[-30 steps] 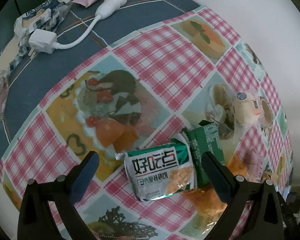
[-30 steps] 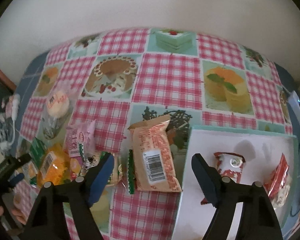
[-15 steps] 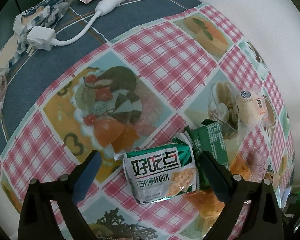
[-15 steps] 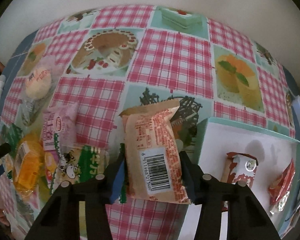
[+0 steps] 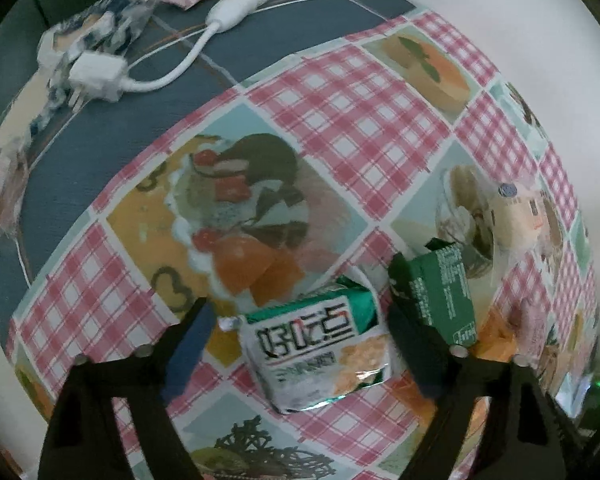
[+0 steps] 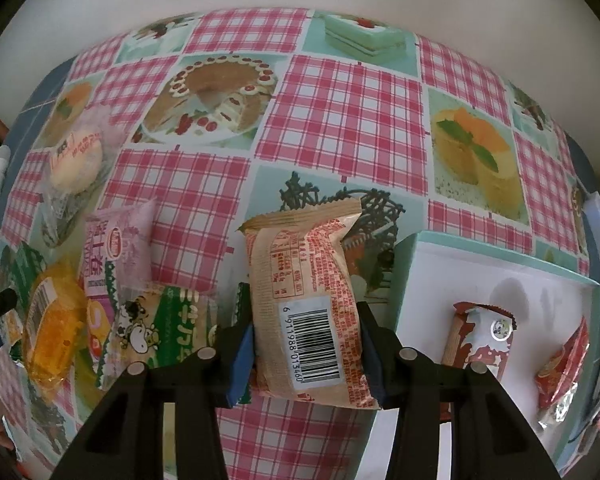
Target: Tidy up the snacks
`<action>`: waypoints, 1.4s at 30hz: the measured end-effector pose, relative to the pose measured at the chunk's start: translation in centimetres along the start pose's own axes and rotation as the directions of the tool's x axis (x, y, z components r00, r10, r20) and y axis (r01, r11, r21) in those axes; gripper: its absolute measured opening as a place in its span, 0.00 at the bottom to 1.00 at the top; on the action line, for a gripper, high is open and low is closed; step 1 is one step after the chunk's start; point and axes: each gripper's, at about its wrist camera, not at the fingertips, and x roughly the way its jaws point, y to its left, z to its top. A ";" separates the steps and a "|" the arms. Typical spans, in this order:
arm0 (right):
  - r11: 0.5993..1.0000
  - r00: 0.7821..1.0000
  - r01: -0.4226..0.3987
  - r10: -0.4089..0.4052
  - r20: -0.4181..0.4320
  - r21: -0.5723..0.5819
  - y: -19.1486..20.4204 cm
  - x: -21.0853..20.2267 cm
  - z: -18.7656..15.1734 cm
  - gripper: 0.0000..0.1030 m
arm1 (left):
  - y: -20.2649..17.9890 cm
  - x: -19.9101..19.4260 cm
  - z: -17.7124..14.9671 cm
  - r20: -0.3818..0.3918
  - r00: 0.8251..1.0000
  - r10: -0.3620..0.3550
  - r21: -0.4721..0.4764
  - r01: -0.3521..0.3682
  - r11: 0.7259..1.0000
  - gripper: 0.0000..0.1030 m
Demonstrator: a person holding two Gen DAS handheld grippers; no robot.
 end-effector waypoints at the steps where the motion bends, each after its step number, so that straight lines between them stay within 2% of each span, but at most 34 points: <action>1: 1.000 1.000 0.001 -0.001 0.002 -0.004 0.1 0.0 0.0 0.47 | -0.4 0.1 0.0 0.003 1.000 0.006 0.015 -0.006 1.000 0.74; 3: 1.000 1.000 0.009 -0.009 0.008 -0.016 0.4 0.2 -0.1 0.44 | -1.0 0.1 -0.2 0.008 1.000 0.015 0.030 -0.015 0.999 0.65; 5: 1.000 1.000 0.014 -0.014 0.012 -0.026 0.7 -0.1 -0.2 0.41 | -1.1 -0.1 -0.2 0.011 1.000 0.002 0.023 -0.003 1.000 0.64; 8: 0.999 1.000 0.012 -0.011 0.028 -0.034 0.9 -0.7 -0.5 0.41 | -0.6 -0.8 -0.1 0.017 1.000 -0.015 0.001 0.015 1.000 0.63; 13: 0.999 0.996 -0.035 0.036 0.076 -0.007 0.1 -3.1 -1.1 0.40 | -0.2 -3.9 0.4 0.080 0.997 -0.022 -0.001 0.022 1.000 0.63; 18: 0.993 0.983 -0.105 0.095 0.154 0.061 -1.6 -6.5 -3.0 0.40 | -0.6 -7.1 0.4 0.144 0.989 -0.047 0.023 0.044 0.999 0.63; 21: 0.989 0.977 -0.103 0.080 0.195 0.108 -2.7 -8.0 -4.3 0.40 | -1.1 -8.9 -0.1 0.178 0.983 -0.055 0.046 0.047 0.998 0.63; 26: 0.974 0.969 -0.125 0.078 0.234 0.190 -4.4 -9.4 -5.6 0.40 | -3.1 -10.2 -0.8 0.208 0.975 -0.075 0.083 0.059 0.995 0.63; 29: 0.950 0.960 -0.177 0.108 0.259 0.259 -6.2 -10.3 -6.5 0.40 | -4.8 -10.8 -1.7 0.221 0.971 -0.088 0.121 0.062 0.991 0.63; 31: 0.942 0.958 -0.182 0.105 0.268 0.283 -7.2 -10.6 -6.9 0.41 | -5.9 -11.3 -2.5 0.223 0.968 -0.112 0.149 0.080 0.986 0.63; 37: 0.912 0.946 -0.180 0.057 0.319 0.370 -11.6 -12.7 -8.6 0.41 | -10.0 -12.8 -5.1 0.220 0.959 -0.178 0.244 0.123 0.962 0.63; 42: 0.873 0.939 -0.178 0.012 0.344 0.454 -16.1 -14.4 -10.2 0.41 | -13.8 -14.1 -7.7 0.218 0.951 -0.219 0.345 0.135 0.929 0.63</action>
